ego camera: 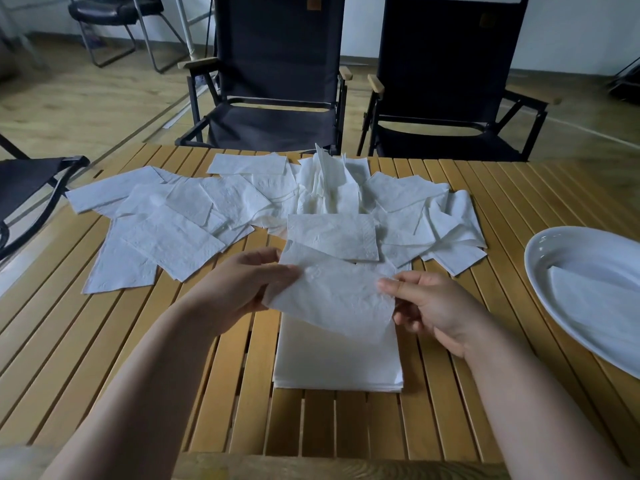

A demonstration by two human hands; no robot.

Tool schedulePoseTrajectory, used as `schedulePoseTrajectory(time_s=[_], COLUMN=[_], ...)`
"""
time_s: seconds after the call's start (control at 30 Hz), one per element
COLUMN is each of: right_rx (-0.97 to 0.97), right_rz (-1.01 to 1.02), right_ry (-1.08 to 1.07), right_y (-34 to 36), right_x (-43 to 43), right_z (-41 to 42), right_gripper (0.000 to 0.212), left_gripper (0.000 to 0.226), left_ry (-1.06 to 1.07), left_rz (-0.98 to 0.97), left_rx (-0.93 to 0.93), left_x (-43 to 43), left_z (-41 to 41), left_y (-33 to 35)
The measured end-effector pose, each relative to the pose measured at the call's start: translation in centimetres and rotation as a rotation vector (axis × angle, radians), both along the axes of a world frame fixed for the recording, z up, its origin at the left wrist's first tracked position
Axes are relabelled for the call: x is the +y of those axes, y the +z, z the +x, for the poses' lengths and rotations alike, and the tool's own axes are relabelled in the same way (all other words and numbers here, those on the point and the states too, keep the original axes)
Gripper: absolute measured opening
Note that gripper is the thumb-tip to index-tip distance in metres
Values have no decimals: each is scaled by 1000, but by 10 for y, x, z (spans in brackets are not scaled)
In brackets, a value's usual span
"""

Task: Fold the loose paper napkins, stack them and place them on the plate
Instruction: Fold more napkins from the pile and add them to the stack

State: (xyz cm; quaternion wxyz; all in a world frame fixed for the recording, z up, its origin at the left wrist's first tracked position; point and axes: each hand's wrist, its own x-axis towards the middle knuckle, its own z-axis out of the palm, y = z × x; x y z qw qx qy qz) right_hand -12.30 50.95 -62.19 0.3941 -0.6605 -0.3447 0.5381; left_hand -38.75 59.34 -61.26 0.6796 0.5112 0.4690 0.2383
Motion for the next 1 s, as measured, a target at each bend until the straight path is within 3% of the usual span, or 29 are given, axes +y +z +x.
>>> schedulePoseTrajectory(time_s=[0.13, 0.27, 0.43, 0.63, 1.0], right_rx=[-102, -280, -404, -538, -631], right_rz=[8, -35, -94, -113, -178], right_ry=[-7, 141, 234, 292, 321], right_y=[2, 5, 0, -4, -3], right_x=[-1, -6, -7, -5, -6], right_z=[2, 9, 12, 9, -1], right_gripper=[17, 22, 27, 28, 32], left_gripper=[34, 17, 17, 21, 19], left_ry=[-111, -212, -390, -502, -524], left_rz=[33, 50, 83, 111, 167], left_rx=[124, 305, 523, 657, 832], left_x=[-2, -3, -10, -10, -7], left_z=[-3, -9, -5, 0, 7], left_y=[2, 5, 1, -3, -15])
